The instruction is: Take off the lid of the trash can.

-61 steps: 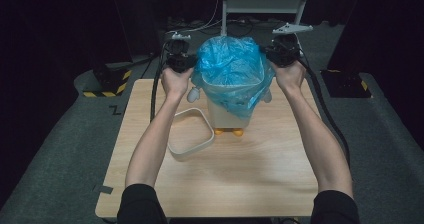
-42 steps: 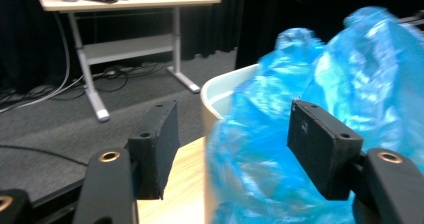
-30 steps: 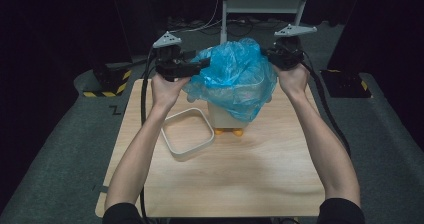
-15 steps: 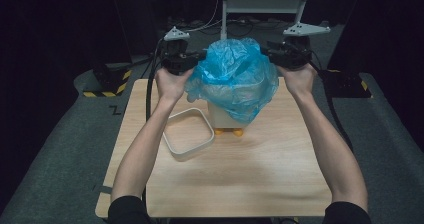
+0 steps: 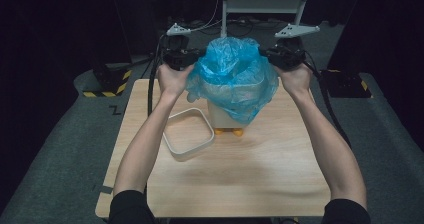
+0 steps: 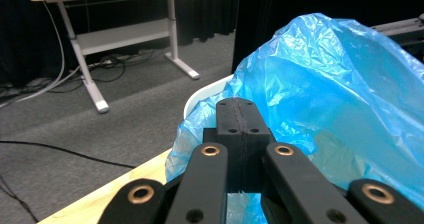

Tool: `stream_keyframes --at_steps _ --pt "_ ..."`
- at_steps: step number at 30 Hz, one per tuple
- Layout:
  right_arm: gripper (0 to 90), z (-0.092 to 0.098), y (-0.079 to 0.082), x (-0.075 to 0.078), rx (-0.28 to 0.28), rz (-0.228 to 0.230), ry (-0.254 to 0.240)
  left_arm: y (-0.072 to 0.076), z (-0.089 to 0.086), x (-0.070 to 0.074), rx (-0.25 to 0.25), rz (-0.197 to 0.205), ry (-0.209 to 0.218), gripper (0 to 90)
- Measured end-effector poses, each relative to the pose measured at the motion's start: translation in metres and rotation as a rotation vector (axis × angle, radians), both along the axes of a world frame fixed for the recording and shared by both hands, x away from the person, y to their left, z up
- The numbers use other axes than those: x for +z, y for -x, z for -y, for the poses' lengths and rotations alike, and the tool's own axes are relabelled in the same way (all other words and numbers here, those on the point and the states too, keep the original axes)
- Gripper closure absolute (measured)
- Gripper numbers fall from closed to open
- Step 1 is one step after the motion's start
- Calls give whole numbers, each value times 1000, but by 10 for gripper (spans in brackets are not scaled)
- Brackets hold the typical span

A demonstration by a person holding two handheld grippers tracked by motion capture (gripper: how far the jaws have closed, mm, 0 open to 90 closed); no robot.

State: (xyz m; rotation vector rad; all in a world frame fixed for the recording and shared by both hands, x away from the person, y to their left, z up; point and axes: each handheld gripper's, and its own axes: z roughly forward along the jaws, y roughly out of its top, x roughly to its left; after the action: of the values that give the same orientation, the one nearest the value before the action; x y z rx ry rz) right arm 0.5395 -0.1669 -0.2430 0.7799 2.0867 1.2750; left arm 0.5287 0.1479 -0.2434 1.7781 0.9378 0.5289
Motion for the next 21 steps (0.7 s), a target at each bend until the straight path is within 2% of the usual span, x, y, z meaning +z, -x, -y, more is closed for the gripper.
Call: stream_keyframes --at_steps 4,5,7,8,11,13,15,17,19,21 --pt "900 -1 0 1 0 12 -15 -3 4 0 -2 -3 -7 900" --pt "875 0 1 1 8 21 -31 -3 4 0 -1 -1 -10 900" --pt "716 2 4 2 25 22 -61 -4 4 0 2 -3 -13 900" --pt "671 3 6 3 31 20 -69 -4 4 0 4 -4 -12 900" --pt "616 3 9 2 30 25 -59 -7 3 -1 10 -9 -7 900" --pt "603 4 6 1 30 5 -62 -8 2 -2 14 -13 -2 900" --pt "605 4 3 -1 32 -23 -60 -9 1 -3 16 -15 4 900" --pt "643 3 -1 -5 44 -49 -54 -10 0 -3 18 -13 7 900" --pt "764 1 -3 -8 58 -56 -45 -10 -1 -2 18 -11 7 900" --pt "894 1 -3 -9 66 -40 -46 -10 -1 -2 22 -11 8 900"
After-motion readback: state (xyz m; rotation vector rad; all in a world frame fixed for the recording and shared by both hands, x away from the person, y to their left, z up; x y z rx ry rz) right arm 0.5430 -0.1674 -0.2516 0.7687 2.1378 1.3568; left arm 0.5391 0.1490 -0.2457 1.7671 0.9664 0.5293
